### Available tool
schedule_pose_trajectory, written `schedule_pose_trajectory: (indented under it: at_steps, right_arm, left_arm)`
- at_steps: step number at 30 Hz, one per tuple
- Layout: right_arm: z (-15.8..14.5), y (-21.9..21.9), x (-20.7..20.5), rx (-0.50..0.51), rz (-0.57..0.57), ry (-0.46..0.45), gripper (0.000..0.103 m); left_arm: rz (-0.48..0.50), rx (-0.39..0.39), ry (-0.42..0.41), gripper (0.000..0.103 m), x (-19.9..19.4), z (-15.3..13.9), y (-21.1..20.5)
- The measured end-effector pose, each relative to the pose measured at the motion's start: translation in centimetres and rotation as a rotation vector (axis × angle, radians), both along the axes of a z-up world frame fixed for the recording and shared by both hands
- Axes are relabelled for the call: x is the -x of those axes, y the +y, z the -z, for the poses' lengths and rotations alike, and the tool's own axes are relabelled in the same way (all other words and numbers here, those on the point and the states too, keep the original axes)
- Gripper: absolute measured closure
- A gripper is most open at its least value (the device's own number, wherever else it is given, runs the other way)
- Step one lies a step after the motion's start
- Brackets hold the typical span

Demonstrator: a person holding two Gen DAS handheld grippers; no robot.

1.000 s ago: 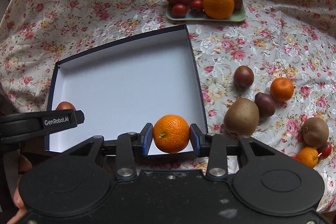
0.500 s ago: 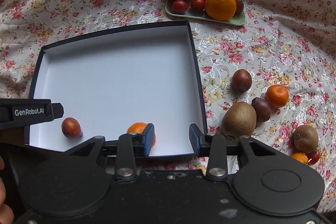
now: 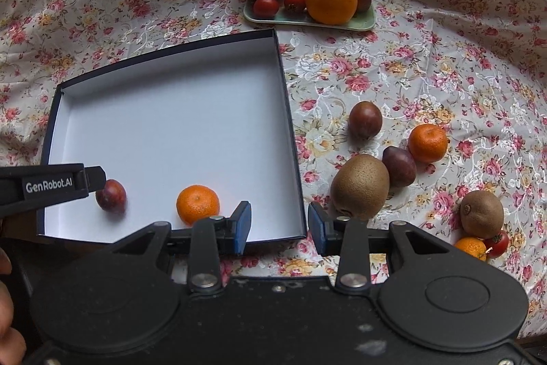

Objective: Organize fruits
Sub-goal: 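Move the right tool to a red tomato and grasp it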

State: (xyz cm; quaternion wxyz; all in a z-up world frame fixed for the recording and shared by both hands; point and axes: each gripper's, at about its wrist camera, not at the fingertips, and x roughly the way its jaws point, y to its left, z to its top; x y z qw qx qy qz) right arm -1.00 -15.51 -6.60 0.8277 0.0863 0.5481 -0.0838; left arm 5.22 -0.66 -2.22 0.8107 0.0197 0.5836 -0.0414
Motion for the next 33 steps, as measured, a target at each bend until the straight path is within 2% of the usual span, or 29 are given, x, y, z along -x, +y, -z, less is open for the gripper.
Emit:
schedule_pose_trajectory:
  at_steps: [8,14,17,21,24,33]
  right_arm:
    - [-1.5,-4.1,1.9,-0.034,0.061,-0.026,0.063]
    - [-1.8,-8.2,3.5,0.015,0.194,-0.025,0.063]
    - [-1.6,-11.0,4.2,-0.036,0.234,0.0,0.063]
    - [-1.3,-14.9,5.5,-0.074,0.344,0.004,0.063]
    - [-1.2,-17.6,6.2,-0.069,0.411,0.008,0.063]
    - [0.9,-23.7,8.2,-0.035,0.47,0.068,0.063]
  left_arm:
    - [0.087,0.001,-0.021,0.058,0.9,-0.7,-3.7]
    - [0.154,0.013,-0.024,0.058,1.7,-0.9,-7.3]
    - [0.193,0.02,-0.024,0.058,2.3,-1.0,-9.3]
    - [0.249,0.023,-0.019,0.058,3.1,-0.9,-12.1]
    - [0.286,0.031,-0.005,0.058,3.8,-0.7,-14.1]
    - [0.409,0.048,0.049,0.058,5.9,0.3,-19.4]
